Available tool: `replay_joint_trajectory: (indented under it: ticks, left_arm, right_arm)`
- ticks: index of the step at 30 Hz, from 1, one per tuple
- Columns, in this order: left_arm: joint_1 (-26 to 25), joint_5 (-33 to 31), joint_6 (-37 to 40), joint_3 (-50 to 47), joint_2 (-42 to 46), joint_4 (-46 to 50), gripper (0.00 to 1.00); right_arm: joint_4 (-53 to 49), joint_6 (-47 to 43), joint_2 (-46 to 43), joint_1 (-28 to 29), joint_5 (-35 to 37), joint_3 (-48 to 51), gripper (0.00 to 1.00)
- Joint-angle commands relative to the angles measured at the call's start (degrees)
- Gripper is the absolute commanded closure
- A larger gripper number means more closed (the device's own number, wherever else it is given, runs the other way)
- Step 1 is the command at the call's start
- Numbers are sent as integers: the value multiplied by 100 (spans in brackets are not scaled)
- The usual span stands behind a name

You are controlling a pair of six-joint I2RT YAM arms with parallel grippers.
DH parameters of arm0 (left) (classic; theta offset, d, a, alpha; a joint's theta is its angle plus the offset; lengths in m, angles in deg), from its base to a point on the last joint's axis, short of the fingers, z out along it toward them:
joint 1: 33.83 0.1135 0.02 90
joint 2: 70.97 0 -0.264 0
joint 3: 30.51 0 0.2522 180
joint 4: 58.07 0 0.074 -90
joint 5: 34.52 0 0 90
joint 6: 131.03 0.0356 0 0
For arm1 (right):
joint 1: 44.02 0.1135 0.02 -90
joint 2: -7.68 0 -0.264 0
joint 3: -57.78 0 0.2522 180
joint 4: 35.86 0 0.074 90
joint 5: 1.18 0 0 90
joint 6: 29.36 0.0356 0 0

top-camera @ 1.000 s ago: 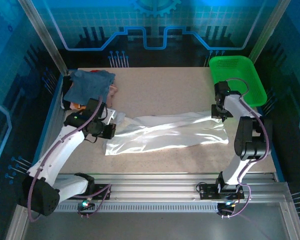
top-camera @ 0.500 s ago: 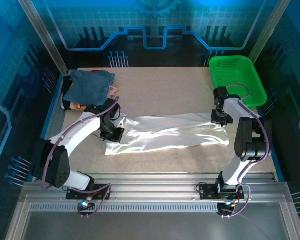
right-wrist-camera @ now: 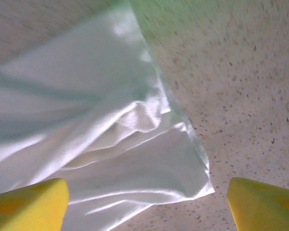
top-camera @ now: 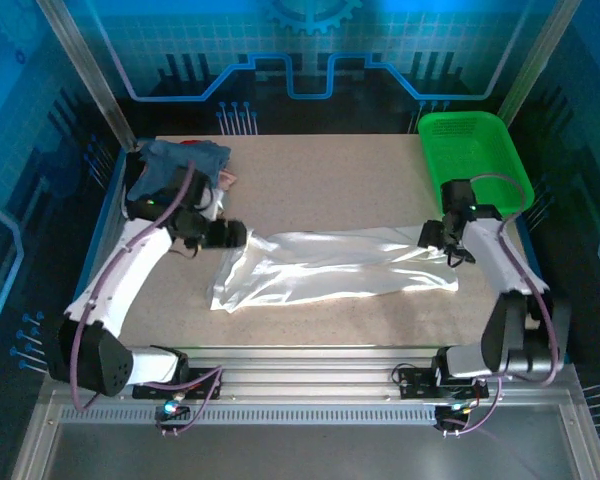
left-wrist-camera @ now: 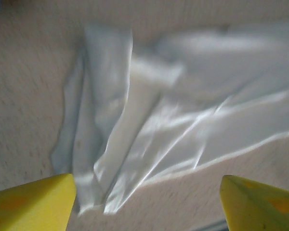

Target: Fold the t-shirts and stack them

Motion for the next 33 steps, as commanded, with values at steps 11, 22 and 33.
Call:
replay_joint_trajectory:
  ticks: [11, 22, 33]
  left_arm:
    - [-247, -596, 197, 2389, -3450, 273, 28]
    - [-306, -1407, 376, 3295, -4723, 789, 40]
    - [-332, -1261, 848, 3426, -5359, 1148, 43]
  right_arm:
    - [187, -338, 1530, 1327, -1673, -1296, 8]
    - [78, -246, 3299, 1309, -1247, -1834, 20]
    - [-104, -32, 3694, 1283, -853, -1901, 24]
